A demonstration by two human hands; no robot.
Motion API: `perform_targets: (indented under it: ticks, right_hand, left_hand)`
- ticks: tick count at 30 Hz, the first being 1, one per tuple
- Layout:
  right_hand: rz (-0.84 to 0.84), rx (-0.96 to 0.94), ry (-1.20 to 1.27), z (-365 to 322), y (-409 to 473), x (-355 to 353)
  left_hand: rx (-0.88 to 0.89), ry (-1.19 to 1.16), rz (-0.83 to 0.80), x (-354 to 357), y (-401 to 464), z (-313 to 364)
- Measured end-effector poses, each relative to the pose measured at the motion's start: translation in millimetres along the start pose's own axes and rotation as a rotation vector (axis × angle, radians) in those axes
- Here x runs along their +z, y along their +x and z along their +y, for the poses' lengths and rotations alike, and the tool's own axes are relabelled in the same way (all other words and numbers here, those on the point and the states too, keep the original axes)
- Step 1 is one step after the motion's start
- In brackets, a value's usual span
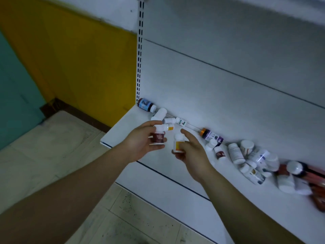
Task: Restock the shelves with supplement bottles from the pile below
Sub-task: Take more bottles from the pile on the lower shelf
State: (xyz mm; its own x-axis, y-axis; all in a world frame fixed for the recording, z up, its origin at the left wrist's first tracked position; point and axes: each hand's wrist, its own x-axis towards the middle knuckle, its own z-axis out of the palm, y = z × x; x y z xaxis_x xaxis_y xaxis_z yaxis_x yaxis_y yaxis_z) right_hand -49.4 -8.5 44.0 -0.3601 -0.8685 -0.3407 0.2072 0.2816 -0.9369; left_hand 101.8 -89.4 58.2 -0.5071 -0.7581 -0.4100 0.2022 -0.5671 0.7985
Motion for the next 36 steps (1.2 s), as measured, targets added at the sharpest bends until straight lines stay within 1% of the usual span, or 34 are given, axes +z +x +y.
perform_targets:
  ticks: [4, 9, 12, 17, 21, 25, 31, 36]
  right_hand:
    - [-0.044, -0.166, -0.019, -52, -69, 13]
    - [-0.029, -0.391, -0.083, -114, -157, 22]
    - [-0.006, -0.526, -0.075, -149, -202, 26]
    - [0.01, -0.666, -0.005, -209, -246, 22]
    - [0.072, -0.708, -0.027, -246, -258, 6]
    - [0.151, -0.715, -0.091, -267, -252, -22]
    - [0.288, -0.688, -0.336, -292, -217, -82]
    - [0.316, -0.641, -0.541, -317, -183, -139]
  left_hand:
    - [0.068, -0.059, -0.099, 23, -87, 39]
    - [0.215, 0.044, -0.283, 47, -180, 84]
    - [0.3, 0.123, -0.392, 62, -220, 111]
    - [0.383, 0.166, -0.453, 101, -260, 150]
    - [0.419, 0.212, -0.477, 131, -266, 170]
    - [0.44, 0.292, -0.483, 160, -256, 183]
    - [0.571, 0.583, -0.368, 216, -211, 204]
    - [0.63, 0.889, -0.266, 260, -154, 216]
